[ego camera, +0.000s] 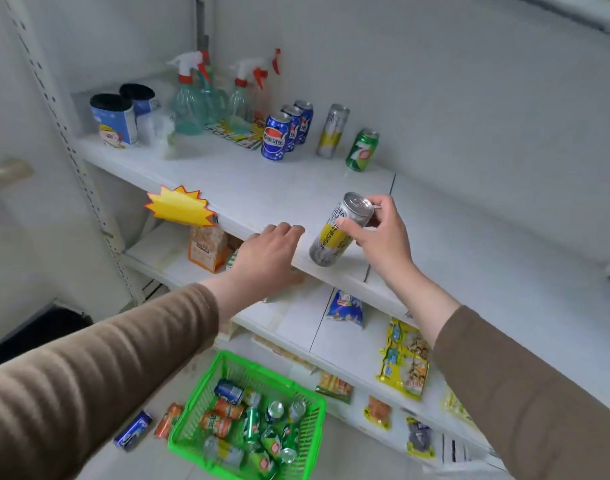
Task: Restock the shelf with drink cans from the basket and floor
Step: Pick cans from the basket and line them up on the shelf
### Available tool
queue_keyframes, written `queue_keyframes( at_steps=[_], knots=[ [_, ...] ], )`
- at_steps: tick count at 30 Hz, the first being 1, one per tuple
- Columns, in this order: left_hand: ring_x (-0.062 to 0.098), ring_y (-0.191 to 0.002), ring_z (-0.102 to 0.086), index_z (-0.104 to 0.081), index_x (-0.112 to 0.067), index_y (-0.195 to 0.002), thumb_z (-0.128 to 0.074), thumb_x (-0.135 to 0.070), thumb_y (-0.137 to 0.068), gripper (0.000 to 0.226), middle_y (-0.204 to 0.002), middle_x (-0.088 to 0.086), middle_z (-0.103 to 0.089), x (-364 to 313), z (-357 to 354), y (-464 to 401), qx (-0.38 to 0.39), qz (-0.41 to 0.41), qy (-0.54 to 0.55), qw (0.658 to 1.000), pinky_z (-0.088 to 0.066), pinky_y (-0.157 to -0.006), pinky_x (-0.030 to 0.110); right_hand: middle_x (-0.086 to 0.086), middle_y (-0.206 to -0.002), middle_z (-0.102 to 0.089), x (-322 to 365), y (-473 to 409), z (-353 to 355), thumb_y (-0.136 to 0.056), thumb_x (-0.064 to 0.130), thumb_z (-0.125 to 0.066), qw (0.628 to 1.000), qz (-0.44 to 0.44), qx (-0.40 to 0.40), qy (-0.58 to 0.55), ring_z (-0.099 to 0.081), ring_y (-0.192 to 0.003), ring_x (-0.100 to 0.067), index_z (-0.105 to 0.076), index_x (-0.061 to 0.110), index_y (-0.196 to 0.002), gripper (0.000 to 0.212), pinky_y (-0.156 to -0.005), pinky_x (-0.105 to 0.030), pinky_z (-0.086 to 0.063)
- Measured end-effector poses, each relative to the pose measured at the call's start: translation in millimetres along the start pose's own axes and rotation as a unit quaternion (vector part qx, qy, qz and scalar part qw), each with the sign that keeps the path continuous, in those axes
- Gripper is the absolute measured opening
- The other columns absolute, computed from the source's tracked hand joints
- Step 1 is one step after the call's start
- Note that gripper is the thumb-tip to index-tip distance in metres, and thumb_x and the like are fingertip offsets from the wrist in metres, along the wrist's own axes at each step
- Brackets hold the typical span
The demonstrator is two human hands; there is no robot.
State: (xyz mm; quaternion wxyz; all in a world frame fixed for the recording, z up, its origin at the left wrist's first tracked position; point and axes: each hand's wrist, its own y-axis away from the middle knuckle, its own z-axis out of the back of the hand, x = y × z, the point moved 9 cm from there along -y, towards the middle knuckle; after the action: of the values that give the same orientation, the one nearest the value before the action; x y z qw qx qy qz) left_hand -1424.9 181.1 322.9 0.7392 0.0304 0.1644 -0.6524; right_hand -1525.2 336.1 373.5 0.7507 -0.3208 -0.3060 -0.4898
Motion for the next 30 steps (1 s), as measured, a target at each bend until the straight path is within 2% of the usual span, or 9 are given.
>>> queue_keyframes(
  at_steps=[4, 9, 14, 18, 20, 22, 24, 26, 30],
  knots=[
    [0.023, -0.127, -0.044, -0.029, -0.022, -0.147, -0.071, -0.053, -0.079, 0.087, -0.141, 0.001, -0.045, 11, -5, -43, 0.013, 0.035, 0.004, 0.999, -0.043, -0.098, 0.039, 0.014, -0.103, -0.068, -22, -54, -14, -0.060, 0.061, -0.079, 0.998, -0.041, 0.029, -0.029, -0.067, -0.096, -0.014, -0.051, 0.039, -0.103, 0.056, -0.084, -0.050, -0.058],
    [0.023, -0.126, -0.045, -0.030, -0.021, -0.147, -0.071, -0.056, -0.079, 0.086, -0.141, 0.001, -0.045, 21, -11, -81, 0.011, 0.057, 0.004, 0.998, -0.045, -0.094, 0.038, 0.013, -0.105, -0.069, -27, -100, -31, -0.057, 0.064, -0.077, 0.998, -0.034, 0.034, -0.042, -0.068, -0.097, -0.015, -0.050, 0.041, -0.107, 0.061, -0.086, -0.048, -0.059],
    [0.023, -0.125, -0.045, -0.033, -0.019, -0.145, -0.071, -0.053, -0.079, 0.082, -0.138, 0.002, -0.047, 34, -15, -108, 0.009, 0.073, 0.014, 0.997, -0.045, -0.094, 0.038, 0.011, -0.105, -0.068, -24, -128, -41, -0.072, 0.047, -0.083, 0.999, -0.014, 0.009, -0.041, -0.066, -0.098, -0.015, -0.051, 0.035, -0.117, 0.056, -0.088, -0.045, -0.057],
    [0.023, -0.126, -0.044, -0.034, -0.020, -0.144, -0.071, -0.052, -0.080, 0.081, -0.138, 0.001, -0.047, 40, -20, -121, 0.009, 0.072, 0.021, 0.997, -0.044, -0.095, 0.038, 0.009, -0.111, -0.067, -30, -127, -46, -0.077, 0.037, -0.085, 0.998, -0.007, -0.016, -0.059, -0.065, -0.100, -0.008, -0.050, 0.031, -0.123, 0.058, -0.082, -0.026, -0.052],
    [0.023, -0.126, -0.044, -0.034, -0.020, -0.144, -0.070, -0.052, -0.080, 0.080, -0.138, 0.001, -0.046, 42, -24, -126, 0.009, 0.063, 0.024, 0.998, -0.044, -0.095, 0.037, 0.008, -0.119, -0.065, -47, -119, -57, -0.074, 0.030, -0.087, 0.997, -0.024, -0.016, -0.077, -0.064, -0.103, -0.009, -0.046, 0.029, -0.126, 0.066, -0.083, -0.025, -0.052],
    [0.022, -0.125, -0.044, -0.033, -0.020, -0.144, -0.069, -0.052, -0.080, 0.080, -0.138, 0.001, -0.046, 45, -29, -132, 0.011, 0.052, 0.023, 0.998, -0.044, -0.094, 0.037, 0.007, -0.119, -0.064, -67, -110, -73, -0.071, 0.029, -0.089, 0.996, -0.056, -0.005, -0.069, -0.065, -0.101, -0.008, -0.043, 0.027, -0.123, 0.070, -0.084, -0.026, -0.053],
    [0.022, -0.125, -0.044, -0.034, -0.020, -0.144, -0.069, -0.053, -0.080, 0.081, -0.137, 0.001, -0.046, 49, -33, -139, 0.008, 0.044, 0.023, 0.999, -0.044, -0.094, 0.036, 0.005, -0.111, -0.067, -77, -105, -84, -0.071, 0.030, -0.089, 0.997, -0.071, -0.009, -0.039, -0.065, -0.092, -0.001, -0.045, 0.023, -0.116, 0.063, -0.074, -0.022, -0.050],
    [0.023, -0.125, -0.044, -0.035, -0.019, -0.143, -0.070, -0.053, -0.079, 0.080, -0.136, 0.002, -0.046, 55, -36, -149, 0.011, 0.041, 0.024, 0.999, -0.044, -0.095, 0.037, 0.003, -0.105, -0.068, -78, -111, -90, -0.073, 0.029, -0.087, 0.997, -0.075, -0.024, -0.019, -0.063, -0.085, 0.003, -0.049, 0.019, -0.111, 0.055, -0.070, -0.024, -0.047],
    [0.024, -0.124, -0.045, -0.039, -0.018, -0.140, -0.071, -0.052, -0.079, 0.077, -0.135, 0.003, -0.048, 70, -39, -172, 0.009, 0.039, 0.021, 0.999, -0.045, -0.095, 0.037, 0.000, -0.105, -0.068, -70, -145, -104, -0.075, 0.027, -0.085, 0.997, -0.067, -0.038, 0.003, -0.065, -0.087, -0.014, -0.051, 0.015, -0.110, 0.051, -0.076, -0.031, -0.050]
  ],
)
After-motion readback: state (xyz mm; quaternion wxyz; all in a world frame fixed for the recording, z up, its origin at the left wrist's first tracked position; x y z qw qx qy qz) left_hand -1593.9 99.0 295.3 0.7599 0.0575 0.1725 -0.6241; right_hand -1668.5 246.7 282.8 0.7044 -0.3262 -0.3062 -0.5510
